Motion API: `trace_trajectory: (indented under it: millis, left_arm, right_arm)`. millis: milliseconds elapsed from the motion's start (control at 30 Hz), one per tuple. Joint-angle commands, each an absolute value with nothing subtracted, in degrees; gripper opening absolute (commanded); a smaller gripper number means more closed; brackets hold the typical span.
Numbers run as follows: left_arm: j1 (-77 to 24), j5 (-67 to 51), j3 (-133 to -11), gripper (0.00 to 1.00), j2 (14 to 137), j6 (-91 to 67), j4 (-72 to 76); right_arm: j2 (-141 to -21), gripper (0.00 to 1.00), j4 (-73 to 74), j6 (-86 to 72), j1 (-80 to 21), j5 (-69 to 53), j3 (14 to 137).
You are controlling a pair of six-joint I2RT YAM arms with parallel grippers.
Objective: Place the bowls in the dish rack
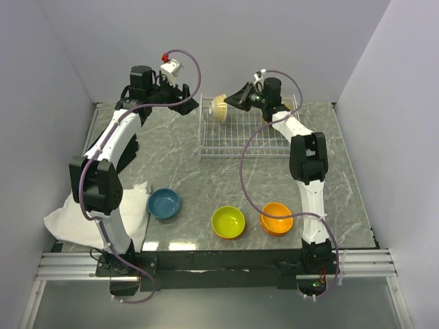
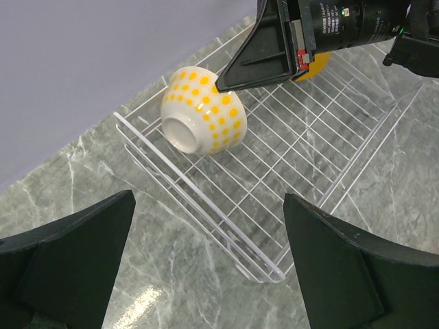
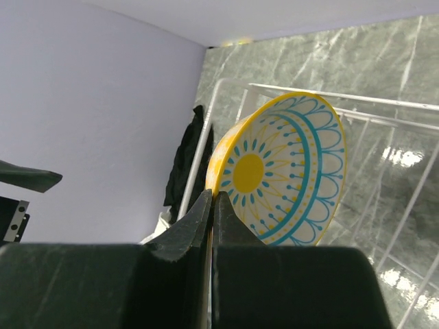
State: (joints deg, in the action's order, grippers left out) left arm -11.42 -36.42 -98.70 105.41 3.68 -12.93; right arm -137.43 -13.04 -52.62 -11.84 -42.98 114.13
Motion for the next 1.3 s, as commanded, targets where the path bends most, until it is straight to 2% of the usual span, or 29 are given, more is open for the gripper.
trace_trajectory:
  millis: [0,400,500,533,567,933,1100,1267]
  left_arm:
    - [-11.7,-36.8,-101.5,0.97,105.9,3.2,-10.4]
    - [-11.7,-37.2,-100.9,0.97,106.3,2.3,-9.1]
    - [-11.7,-37.5,-100.8,0.97,106.6,1.6,-8.4]
    - [-11.7,-37.7,-100.8,0.97,106.6,1.5,-8.3]
    - [-11.7,-37.7,-100.7,0.97,106.6,1.4,-7.9]
    - [-11.8,-38.3,-99.5,0.97,106.8,0.8,-6.4]
    - [-11.6,-38.8,-99.5,0.97,107.0,0.6,-6.2]
    - [-11.0,-39.0,-98.6,0.97,107.0,0.4,-4.9]
  right_arm:
    - [-138.1,0.0,-15.3,-51.2,-11.9,-41.8,116.1]
    - [-137.6,0.0,-14.1,-49.4,-11.1,-40.8,113.4]
    - [-136.4,0.07,-13.2,-49.2,-10.4,-40.2,111.5]
    - [-136.0,0.15,-12.5,-49.0,-9.8,-40.3,111.3]
    - [-135.8,0.19,-11.9,-48.6,-9.7,-40.3,111.3]
    - [-133.2,0.31,-7.1,-45.3,-8.6,-39.7,109.2]
    - [-133.1,0.32,-4.4,-43.4,-8.4,-39.1,109.2]
    - [-131.3,0.27,-5.5,-43.9,-8.4,-41.9,106.0]
